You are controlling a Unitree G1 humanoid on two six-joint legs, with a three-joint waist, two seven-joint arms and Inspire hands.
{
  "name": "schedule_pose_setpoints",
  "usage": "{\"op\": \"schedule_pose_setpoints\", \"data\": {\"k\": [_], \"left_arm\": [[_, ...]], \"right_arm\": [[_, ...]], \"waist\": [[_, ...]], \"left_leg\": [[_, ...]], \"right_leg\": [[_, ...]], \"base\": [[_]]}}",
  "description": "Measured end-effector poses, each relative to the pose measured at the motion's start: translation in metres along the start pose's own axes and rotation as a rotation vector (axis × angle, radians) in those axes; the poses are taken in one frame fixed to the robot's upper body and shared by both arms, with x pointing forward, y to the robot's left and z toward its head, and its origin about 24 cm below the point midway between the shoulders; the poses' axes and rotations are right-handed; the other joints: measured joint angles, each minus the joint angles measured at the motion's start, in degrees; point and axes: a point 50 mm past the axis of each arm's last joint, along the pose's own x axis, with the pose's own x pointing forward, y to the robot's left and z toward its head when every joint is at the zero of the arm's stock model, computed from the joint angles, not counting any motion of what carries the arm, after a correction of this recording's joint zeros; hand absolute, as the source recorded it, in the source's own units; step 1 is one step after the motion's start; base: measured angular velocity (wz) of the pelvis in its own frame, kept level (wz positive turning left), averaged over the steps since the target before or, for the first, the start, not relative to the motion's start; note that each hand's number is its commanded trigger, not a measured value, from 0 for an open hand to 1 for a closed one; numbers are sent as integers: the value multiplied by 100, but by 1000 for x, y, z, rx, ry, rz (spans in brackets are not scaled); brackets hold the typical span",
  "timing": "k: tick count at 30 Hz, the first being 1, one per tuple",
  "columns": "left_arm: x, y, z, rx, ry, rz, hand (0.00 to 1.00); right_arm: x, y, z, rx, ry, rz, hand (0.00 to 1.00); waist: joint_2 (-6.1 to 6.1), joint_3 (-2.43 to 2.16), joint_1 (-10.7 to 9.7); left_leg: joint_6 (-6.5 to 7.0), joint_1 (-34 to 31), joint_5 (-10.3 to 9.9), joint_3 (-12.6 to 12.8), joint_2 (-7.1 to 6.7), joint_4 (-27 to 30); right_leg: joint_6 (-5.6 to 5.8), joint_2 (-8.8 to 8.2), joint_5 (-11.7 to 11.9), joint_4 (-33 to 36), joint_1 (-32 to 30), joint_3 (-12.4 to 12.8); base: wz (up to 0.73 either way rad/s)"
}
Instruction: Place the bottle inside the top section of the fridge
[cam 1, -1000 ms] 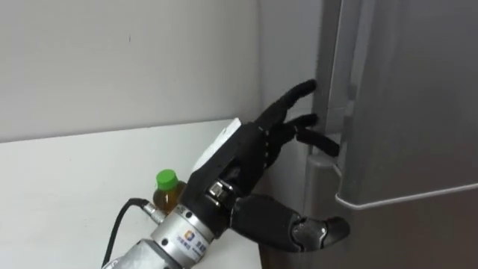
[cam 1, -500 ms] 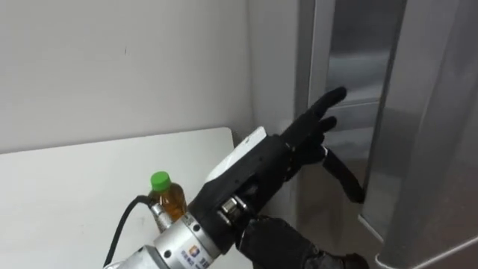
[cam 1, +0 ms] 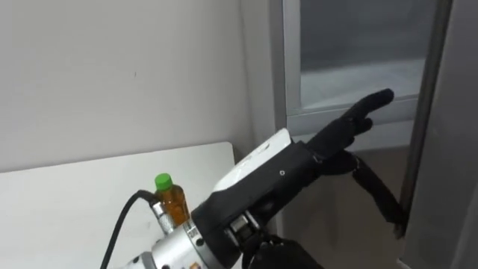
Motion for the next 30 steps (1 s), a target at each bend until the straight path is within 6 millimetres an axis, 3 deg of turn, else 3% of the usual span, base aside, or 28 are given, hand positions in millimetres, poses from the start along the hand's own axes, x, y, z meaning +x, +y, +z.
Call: {"op": "schedule_pose_setpoints", "data": {"k": [4, 6, 15, 20, 25, 30], "left_arm": [[1, -3, 3, 0, -24, -24, 0], [3, -5, 4, -9, -31, -29, 0], [5, -12, 2, -31, -37, -67, 0], [6, -12, 1, -52, -48, -69, 0], [8, -9, -3, -72, -56, -66, 0], [11, -8, -5, -70, -52, -72, 0]], "right_arm": [[1, 1, 3, -3, -9, 11, 0], [1, 1, 7, 3, -16, 12, 0], [1, 0, 11, 33, -37, 8, 0], [1, -1, 12, 37, -48, 4, 0], [1, -2, 10, 58, -47, -7, 0], [1, -3, 7, 73, -33, -12, 0]], "waist": [[-6, -10, -17], [-2, -13, -35], [8, -7, -124], [37, 16, -261], [103, 77, -415], [114, 86, -488]], "left_leg": [[0, -47, 0, 15, -6, -1], [0, -16, 0, 33, -5, -2], [-1, 138, -1, 265, -13, -31], [-2, 218, -2, 498, -4, -31], [-1, 205, -3, 656, -6, -35], [-1, 214, -3, 808, -1, -38]], "right_leg": [[-6, 4, 2, 59, -102, 57], [-69, 13, 47, 53, -84, 93], [-56, 22, 48, 41, 26, 273], [-44, 60, 75, -22, 1, 452], [-42, 115, 145, -37, -68, 728], [-43, 156, 171, -36, -155, 887]], "base": [[-8], [-9], [-9], [-20], [-29], [-17]]}}
